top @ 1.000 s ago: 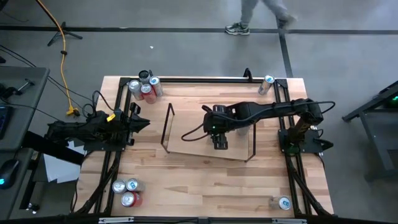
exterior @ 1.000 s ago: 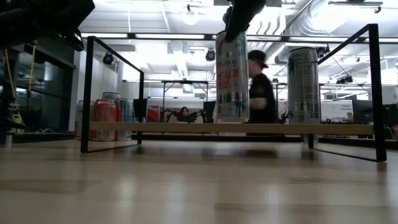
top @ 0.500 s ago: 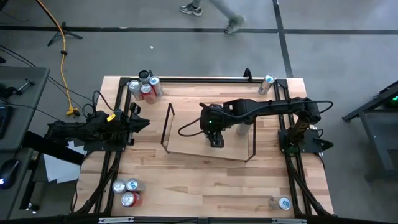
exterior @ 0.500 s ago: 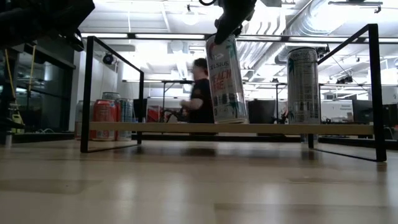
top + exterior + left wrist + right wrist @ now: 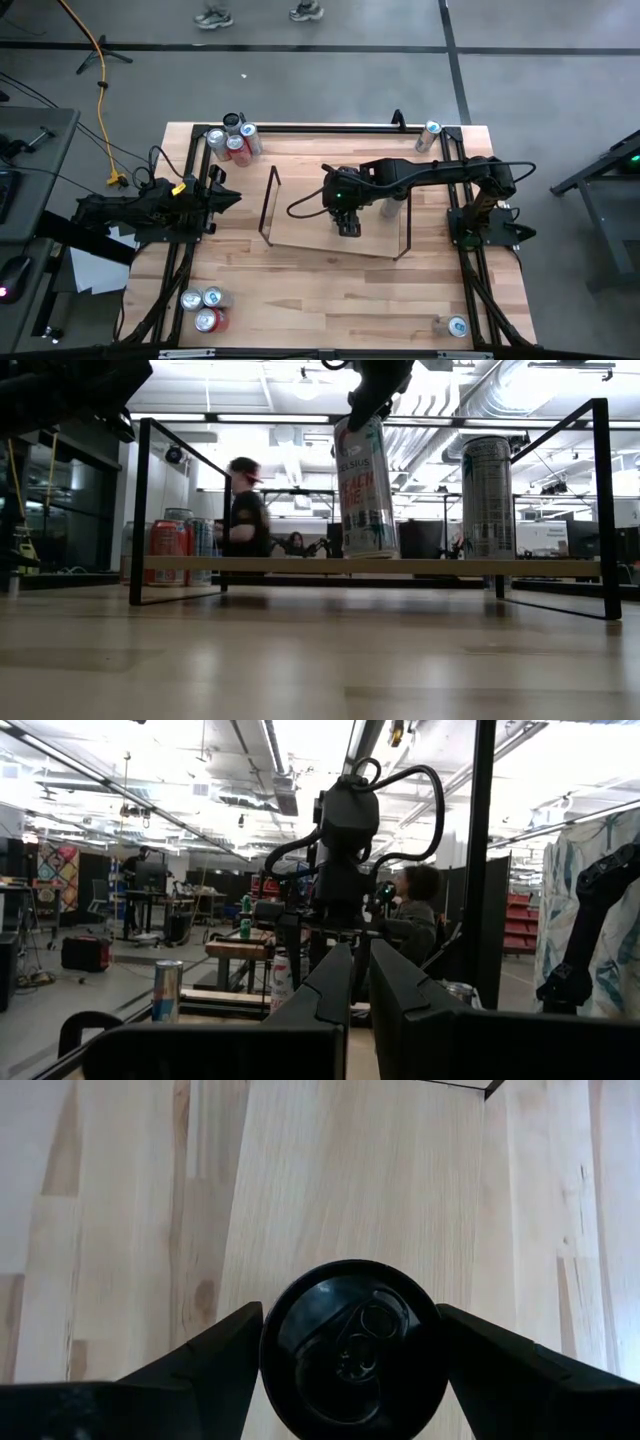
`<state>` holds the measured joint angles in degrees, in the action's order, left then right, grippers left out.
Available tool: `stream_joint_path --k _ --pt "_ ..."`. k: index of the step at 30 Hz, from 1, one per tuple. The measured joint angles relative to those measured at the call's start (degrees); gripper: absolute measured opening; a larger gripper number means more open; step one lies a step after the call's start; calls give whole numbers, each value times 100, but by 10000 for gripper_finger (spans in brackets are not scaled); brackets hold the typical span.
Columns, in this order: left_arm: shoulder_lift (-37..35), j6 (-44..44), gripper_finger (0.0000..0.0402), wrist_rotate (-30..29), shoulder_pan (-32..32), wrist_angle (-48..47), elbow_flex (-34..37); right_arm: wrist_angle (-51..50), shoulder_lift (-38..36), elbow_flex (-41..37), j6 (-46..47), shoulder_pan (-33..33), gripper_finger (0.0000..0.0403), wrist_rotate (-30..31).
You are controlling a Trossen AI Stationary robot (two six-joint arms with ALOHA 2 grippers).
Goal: Place canned beverage on shelf
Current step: Put the white soda can on the shelf aligned with the other white soda can
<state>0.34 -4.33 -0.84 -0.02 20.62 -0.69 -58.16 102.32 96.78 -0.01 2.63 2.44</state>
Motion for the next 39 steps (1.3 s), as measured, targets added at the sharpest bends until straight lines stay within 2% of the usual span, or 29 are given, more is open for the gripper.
stream_joint_path --k 9,21,30,36,38,39 --pt "0 0 3 0 0 0 0 -131 -20 1 5 2 277 -31" --pt "0 0 3 0 0 -1 0 -534 -106 -20 -191 -14 359 -57" --pt "0 1 3 0 1 -2 0 -345 -661 -20 -932 -252 362 -27" --pt "0 -1 3 0 0 0 0 41 -941 -11 -2137 -428 362 602" --pt "0 -1 3 0 -1 -2 0 113 -1018 -11 -2444 -474 362 463" --pt "0 -1 3 0 1 -2 0 141 -1058 -9 -2649 -509 362 186"
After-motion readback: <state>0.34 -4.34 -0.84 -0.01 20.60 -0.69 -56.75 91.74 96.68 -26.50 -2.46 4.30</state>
